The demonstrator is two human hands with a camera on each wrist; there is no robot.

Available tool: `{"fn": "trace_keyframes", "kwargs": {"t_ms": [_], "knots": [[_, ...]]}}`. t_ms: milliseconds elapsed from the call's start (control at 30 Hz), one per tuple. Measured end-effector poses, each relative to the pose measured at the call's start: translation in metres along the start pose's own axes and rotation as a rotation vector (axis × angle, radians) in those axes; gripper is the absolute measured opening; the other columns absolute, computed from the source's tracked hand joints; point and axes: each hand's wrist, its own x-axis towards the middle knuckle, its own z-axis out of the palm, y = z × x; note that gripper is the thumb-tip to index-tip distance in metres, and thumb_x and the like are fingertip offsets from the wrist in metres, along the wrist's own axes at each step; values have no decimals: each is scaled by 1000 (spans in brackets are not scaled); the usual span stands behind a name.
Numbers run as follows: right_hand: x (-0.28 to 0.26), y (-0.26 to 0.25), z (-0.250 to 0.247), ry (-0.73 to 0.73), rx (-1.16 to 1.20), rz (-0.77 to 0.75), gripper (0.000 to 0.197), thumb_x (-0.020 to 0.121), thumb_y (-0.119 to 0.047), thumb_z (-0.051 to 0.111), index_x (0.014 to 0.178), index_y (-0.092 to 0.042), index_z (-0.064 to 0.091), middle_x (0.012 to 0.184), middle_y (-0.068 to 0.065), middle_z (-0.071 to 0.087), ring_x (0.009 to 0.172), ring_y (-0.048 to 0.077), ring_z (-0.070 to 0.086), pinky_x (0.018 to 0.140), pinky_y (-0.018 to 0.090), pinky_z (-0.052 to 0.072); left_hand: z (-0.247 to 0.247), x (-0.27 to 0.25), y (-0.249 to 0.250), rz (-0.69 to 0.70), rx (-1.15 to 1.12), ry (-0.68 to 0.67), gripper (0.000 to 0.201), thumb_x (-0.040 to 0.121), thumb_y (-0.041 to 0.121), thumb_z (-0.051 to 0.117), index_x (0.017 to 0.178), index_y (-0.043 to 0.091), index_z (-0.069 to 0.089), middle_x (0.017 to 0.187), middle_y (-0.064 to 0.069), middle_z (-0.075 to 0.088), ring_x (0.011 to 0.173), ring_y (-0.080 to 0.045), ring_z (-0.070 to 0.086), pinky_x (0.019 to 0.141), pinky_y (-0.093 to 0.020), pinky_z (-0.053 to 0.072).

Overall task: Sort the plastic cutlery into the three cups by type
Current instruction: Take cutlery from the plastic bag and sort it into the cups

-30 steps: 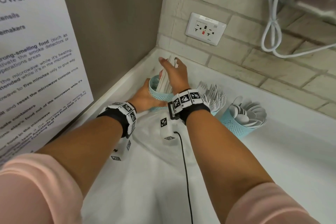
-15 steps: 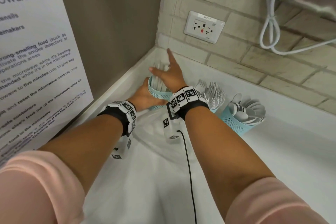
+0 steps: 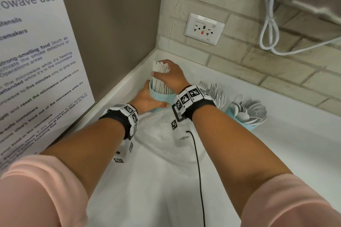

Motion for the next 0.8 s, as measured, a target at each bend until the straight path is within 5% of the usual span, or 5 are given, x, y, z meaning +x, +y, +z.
{"fn": "trace_keyframes", "kwargs": {"t_ms": [200, 333, 433, 633, 800], "knots": [[1, -16, -17, 35, 120, 1, 28, 84, -16, 67, 110, -7, 61, 89, -2, 60, 85, 16, 59, 77, 25, 46, 1, -4, 1, -36, 28, 34, 111, 37, 47, 95, 131, 25, 40, 122, 4, 59, 115, -16, 58, 92, -44, 52], [-3, -3, -8, -68, 17, 59, 63, 79, -29, 74, 133, -19, 42, 133, 5, 49, 118, 21, 50, 94, 28, 43, 4, -8, 3, -55, 24, 42, 111, 36, 50, 94, 129, 23, 41, 121, 2, 59, 112, -14, 60, 90, -42, 54], [-7, 1, 0, -2, 73, 37, 78, 78, -36, 74, 142, -23, 31, 144, 5, 41, 130, 19, 41, 108, 31, 34, 6, -16, 14, -38, 20, 35, 113, 38, 54, 92, 133, 22, 38, 125, 3, 57, 114, -12, 58, 92, -40, 53], [-7, -9, 8, -57, -106, -70, 19, 83, -11, 63, 96, -15, 50, 91, 2, 55, 86, 17, 52, 65, 21, 39, 6, -29, 34, -44, 22, 39, 123, 35, 51, 85, 137, 9, 29, 131, -2, 48, 120, -15, 50, 100, -36, 44], [-10, -19, -11, 64, -52, -87, 28, 88, 0, 43, 112, -11, 53, 92, 10, 55, 80, 20, 52, 70, 26, 42, 7, -31, 38, -129, 69, 54, 117, 40, 51, 90, 134, 15, 32, 125, 4, 51, 113, -12, 54, 97, -35, 48]]}}
